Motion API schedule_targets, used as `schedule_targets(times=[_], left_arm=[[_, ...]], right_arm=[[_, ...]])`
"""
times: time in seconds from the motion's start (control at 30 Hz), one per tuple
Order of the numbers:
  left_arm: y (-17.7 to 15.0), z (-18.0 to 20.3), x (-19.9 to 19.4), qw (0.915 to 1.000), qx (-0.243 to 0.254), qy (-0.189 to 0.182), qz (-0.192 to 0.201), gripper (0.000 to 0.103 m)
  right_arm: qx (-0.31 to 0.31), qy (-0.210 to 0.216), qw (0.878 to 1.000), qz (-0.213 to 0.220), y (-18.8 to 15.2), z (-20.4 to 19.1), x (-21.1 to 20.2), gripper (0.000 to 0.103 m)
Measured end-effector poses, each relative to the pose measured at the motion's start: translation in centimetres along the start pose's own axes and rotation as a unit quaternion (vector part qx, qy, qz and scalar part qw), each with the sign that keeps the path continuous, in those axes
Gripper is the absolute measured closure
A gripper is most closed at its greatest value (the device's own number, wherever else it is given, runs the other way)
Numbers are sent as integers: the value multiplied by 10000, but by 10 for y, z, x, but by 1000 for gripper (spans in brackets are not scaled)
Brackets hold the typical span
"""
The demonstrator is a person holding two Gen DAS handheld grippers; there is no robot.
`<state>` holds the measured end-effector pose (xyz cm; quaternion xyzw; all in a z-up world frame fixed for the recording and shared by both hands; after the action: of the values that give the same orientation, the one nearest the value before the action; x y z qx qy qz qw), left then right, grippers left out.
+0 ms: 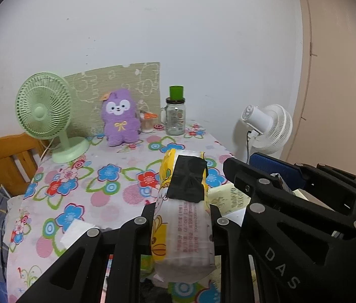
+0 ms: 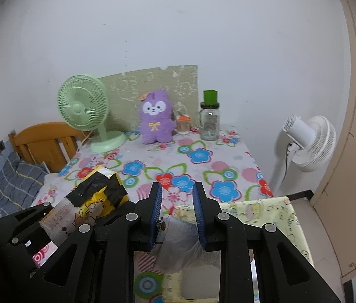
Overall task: Organize soft objects
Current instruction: 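Carry the wipes pack and white item toward the yellow-green paper box with both tools, then open the left tool over the box while the right tool releases the white item inside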
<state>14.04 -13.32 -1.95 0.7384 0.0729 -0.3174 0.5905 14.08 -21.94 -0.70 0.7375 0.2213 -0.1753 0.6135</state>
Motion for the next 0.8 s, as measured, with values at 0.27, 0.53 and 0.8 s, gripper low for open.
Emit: schedule_targets(times=[0.27,0.53,0.8], left_arm=[[6,25,15,9998,120,-121,-35,84],[6,47,29,9995,181,-239,-135,84],[2,66,50,9984,236,-390,-329,84]], right_arm=[[123,-166,9998,-16,-1,32,2,75],[226,-308,9992,-82,-4,57,8,75],[320,-429,9982,-261,-11,80,21,75]])
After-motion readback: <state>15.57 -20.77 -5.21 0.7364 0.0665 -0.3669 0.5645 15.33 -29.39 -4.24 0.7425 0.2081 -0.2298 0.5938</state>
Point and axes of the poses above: each gripper's, at about its wrist camera, not at the fingertips, and x roughly the way its jaws point, z to its right, y to its top, the point moved 5 cm from there along x, roughly the way its jaws point, and after that the axes turned 8 degrees about x, right-handed, at the moved point
